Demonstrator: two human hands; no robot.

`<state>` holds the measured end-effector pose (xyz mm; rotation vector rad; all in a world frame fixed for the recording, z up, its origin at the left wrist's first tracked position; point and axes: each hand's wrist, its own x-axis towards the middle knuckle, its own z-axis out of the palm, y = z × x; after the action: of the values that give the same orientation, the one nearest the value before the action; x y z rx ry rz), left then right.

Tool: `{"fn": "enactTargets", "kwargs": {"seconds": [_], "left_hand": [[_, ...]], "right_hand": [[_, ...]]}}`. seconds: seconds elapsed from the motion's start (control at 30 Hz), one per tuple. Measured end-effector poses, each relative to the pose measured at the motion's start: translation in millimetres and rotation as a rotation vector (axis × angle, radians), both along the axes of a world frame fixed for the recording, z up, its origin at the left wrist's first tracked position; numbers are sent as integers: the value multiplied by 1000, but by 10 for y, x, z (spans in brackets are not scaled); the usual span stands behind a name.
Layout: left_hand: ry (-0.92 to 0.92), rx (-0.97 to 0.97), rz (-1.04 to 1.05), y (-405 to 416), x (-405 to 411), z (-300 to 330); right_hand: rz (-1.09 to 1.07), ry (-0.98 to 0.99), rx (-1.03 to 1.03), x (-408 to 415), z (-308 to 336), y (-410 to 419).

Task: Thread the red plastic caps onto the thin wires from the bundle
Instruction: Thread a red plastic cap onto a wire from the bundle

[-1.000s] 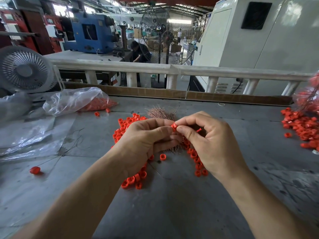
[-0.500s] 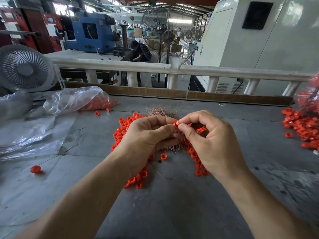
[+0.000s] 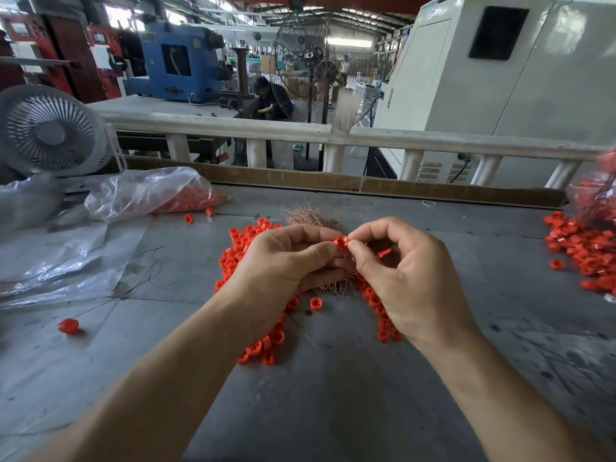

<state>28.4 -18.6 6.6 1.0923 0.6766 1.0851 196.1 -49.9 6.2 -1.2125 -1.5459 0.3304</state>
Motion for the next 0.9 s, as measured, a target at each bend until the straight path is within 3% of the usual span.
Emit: {"fn": "enactTargets", "kwargs": {"seconds": [0.27, 0.9], "left_hand": [[-43, -19, -35, 6, -21, -5], [14, 17, 43, 26, 15, -48]], "right_hand": [[9, -146, 155, -14, 11, 0], [-47, -228, 185, -9, 6, 11]]}}
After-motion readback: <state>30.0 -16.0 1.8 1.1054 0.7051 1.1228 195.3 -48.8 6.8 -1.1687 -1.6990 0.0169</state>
